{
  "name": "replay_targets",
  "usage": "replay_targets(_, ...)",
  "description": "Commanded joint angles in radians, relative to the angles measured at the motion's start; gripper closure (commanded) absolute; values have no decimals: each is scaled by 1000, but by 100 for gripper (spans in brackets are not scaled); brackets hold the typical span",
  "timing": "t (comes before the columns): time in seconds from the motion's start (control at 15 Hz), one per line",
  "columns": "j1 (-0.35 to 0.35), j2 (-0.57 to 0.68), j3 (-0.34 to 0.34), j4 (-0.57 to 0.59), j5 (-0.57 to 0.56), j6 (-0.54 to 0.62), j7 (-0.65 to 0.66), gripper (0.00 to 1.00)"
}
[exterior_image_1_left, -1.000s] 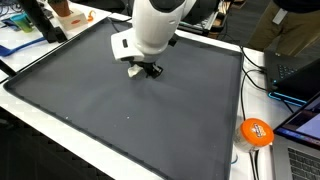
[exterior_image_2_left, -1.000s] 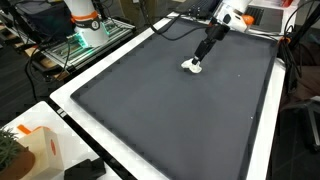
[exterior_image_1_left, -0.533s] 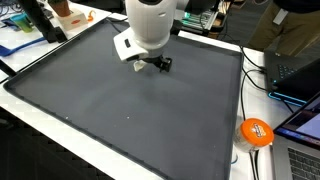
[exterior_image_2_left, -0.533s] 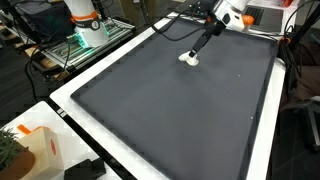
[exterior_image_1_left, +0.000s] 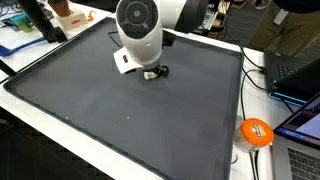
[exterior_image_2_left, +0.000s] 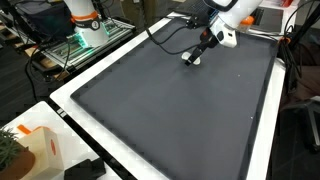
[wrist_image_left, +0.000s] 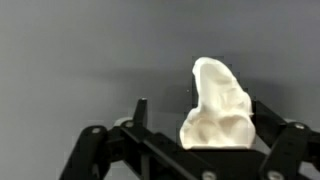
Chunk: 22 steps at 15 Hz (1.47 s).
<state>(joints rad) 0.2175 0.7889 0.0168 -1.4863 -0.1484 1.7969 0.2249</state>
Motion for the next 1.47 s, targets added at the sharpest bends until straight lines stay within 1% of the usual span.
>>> replay_targets(0.0, 46, 25, -37, 41, -79, -50, 54, 0)
replay_targets(0.13, 44, -27, -30, 26, -80, -70, 58, 0)
replay_targets(0.27, 35, -109, -25, -15, -77, -51, 62, 0)
replay_targets(0.47, -4, -207, 1, -26, 0, -44, 50, 0)
replay_targets(0.6, -26, -230, 19, 14, 64, -81, 16, 0)
replay_targets(0.67, -26, -217, 18, 60, 77, -130, 16, 0)
replay_targets(0.87, -47, -127, 32, 242, 124, -356, -53, 0)
replay_targets(0.93, -55, -98, 41, 286, 145, -408, -84, 0)
replay_targets(1.0, -57, -60, 42, 331, 158, -461, -84, 0)
replay_targets(1.07, -60, -38, 43, 358, 176, -470, -80, 0)
replay_targets(1.13, -41, -127, 29, 253, 134, -410, -62, 0)
replay_targets(1.27, -46, -73, 32, 306, 149, -432, -70, 0)
replay_targets(1.4, -47, -48, 32, 330, 151, -435, -72, 0)
